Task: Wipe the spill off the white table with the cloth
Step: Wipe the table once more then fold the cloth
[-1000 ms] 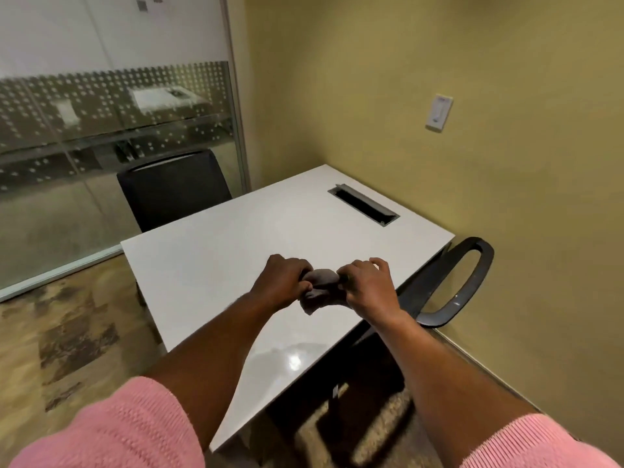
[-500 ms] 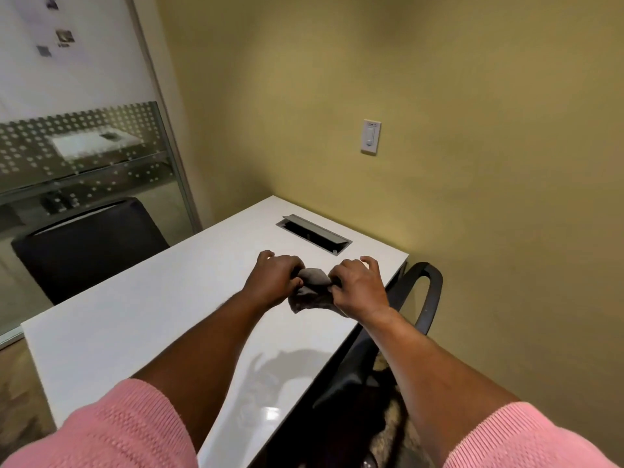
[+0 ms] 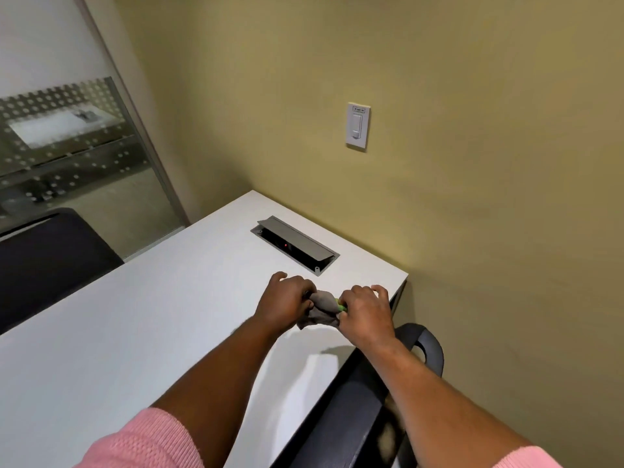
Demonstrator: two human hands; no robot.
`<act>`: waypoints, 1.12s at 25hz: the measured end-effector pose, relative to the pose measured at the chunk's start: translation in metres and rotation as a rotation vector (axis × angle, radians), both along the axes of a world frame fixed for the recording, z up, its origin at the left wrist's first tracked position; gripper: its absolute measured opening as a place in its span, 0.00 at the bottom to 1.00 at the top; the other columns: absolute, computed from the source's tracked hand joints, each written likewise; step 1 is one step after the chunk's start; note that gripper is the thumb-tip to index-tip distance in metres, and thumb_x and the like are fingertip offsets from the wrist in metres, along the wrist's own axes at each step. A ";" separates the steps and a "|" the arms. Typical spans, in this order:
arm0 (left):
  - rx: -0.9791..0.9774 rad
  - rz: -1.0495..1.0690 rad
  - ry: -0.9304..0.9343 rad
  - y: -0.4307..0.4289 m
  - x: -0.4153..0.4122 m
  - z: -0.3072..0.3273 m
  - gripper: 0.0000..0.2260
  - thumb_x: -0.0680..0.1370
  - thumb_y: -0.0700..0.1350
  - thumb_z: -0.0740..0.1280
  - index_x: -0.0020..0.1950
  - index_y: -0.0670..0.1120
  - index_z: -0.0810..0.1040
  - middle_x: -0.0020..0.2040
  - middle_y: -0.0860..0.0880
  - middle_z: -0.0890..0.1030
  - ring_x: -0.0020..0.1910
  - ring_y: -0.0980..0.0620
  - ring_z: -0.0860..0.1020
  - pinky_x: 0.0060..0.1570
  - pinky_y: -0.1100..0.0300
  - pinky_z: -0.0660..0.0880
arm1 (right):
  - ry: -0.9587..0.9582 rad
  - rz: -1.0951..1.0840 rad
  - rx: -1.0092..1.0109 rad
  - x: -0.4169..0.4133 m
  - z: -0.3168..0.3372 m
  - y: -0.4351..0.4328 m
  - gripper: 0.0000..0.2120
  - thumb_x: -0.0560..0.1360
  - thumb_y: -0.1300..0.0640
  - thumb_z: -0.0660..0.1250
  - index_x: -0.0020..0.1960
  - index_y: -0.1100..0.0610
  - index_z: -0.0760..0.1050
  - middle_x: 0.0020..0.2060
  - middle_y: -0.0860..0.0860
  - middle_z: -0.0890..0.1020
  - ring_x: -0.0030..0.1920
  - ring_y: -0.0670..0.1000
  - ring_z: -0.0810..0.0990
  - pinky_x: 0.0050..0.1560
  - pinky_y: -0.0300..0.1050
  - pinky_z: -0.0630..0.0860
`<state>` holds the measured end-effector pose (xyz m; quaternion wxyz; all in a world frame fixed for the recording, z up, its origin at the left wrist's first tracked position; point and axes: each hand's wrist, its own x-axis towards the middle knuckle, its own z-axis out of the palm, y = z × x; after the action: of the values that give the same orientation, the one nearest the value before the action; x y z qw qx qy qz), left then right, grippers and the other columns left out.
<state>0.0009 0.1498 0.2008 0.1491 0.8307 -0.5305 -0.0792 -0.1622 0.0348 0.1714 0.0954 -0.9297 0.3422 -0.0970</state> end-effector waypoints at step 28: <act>0.298 -0.065 -0.098 -0.219 0.072 -0.204 0.24 0.80 0.49 0.68 0.75 0.50 0.71 0.76 0.50 0.73 0.78 0.48 0.66 0.80 0.43 0.49 | 0.448 -0.001 0.197 0.095 -0.165 -0.204 0.11 0.79 0.56 0.65 0.61 0.50 0.77 0.59 0.51 0.82 0.64 0.55 0.77 0.72 0.56 0.61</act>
<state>0.0731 -0.0687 -0.0031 -0.0046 0.8290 -0.5460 -0.1209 -0.0669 -0.1695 0.0068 0.1073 -0.9141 0.3630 0.1453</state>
